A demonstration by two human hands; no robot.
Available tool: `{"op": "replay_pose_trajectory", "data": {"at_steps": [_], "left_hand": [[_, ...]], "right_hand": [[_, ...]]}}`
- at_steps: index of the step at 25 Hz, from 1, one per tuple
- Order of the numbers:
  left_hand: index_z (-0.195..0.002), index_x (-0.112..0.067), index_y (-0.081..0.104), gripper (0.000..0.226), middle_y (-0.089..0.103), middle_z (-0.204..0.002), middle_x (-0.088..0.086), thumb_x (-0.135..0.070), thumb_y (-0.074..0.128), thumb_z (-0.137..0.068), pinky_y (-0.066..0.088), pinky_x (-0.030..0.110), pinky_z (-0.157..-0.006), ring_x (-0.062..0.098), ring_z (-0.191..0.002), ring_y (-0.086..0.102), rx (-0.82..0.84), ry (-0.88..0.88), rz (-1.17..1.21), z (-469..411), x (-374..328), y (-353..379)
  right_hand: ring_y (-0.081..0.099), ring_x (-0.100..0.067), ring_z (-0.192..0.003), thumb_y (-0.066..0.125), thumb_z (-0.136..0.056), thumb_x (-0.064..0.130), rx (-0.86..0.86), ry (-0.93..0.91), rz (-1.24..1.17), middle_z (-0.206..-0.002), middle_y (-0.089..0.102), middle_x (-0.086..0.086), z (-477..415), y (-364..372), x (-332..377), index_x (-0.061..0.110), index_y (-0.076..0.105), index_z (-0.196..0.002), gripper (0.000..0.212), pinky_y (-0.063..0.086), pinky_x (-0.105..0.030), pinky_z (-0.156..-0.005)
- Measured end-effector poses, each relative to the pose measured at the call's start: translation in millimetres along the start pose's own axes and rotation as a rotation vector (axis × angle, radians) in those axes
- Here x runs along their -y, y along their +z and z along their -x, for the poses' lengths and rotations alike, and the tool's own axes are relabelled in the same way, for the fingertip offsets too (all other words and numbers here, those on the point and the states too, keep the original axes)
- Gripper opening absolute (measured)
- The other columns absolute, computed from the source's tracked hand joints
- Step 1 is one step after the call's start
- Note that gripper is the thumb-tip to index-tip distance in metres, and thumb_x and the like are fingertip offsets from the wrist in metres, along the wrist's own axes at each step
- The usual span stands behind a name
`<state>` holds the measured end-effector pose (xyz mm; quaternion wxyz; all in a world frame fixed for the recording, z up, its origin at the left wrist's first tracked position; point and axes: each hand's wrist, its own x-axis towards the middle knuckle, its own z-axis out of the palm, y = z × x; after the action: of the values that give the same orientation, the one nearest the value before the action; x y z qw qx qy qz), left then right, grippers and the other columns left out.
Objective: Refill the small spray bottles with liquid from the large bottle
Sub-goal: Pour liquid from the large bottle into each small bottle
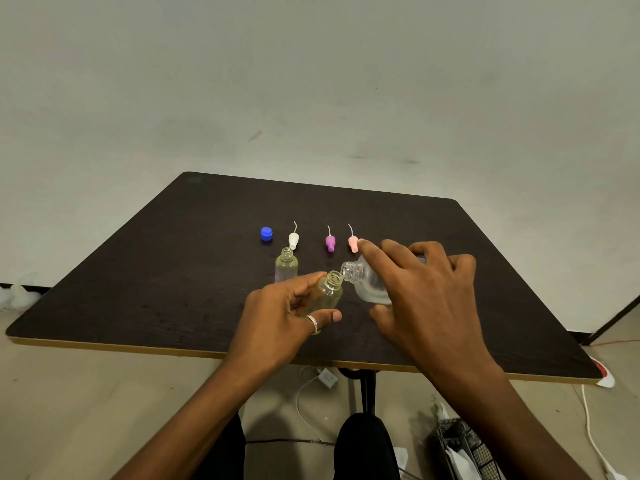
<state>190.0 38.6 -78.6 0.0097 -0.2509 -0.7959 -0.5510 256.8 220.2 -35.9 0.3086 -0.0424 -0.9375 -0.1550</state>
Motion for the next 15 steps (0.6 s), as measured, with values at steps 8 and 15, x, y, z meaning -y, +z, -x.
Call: {"op": "replay_pose_trajectory", "data": {"at_steps": [8,15], "left_hand": [[-0.127,-0.032,0.064,0.060,0.071,-0.114,-0.016,-0.030,0.084,-0.071,0.054,0.022,-0.093,-0.009,-0.101,0.064,0.007,0.001,-0.004,-0.3,0.5,0.4],[-0.128,-0.032,0.063,0.060,0.071,-0.114,-0.016,-0.031,0.084,-0.071,0.052,0.017,-0.091,-0.011,-0.101,0.063,0.009,-0.003,-0.016,-0.4,0.4,0.9]], "right_hand": [[0.061,-0.036,-0.099,0.091,-0.048,0.038,-0.010,-0.004,-0.004,-0.119,0.066,-0.005,-0.5,-0.2,0.3,0.026,0.058,-0.129,0.089,0.044,-0.048,-0.073],[0.061,-0.036,-0.100,0.092,-0.048,0.038,0.001,-0.001,-0.003,-0.121,0.066,-0.005,-0.1,-0.8,-0.1,0.026,0.056,-0.130,0.091,0.044,-0.049,-0.073]]}}
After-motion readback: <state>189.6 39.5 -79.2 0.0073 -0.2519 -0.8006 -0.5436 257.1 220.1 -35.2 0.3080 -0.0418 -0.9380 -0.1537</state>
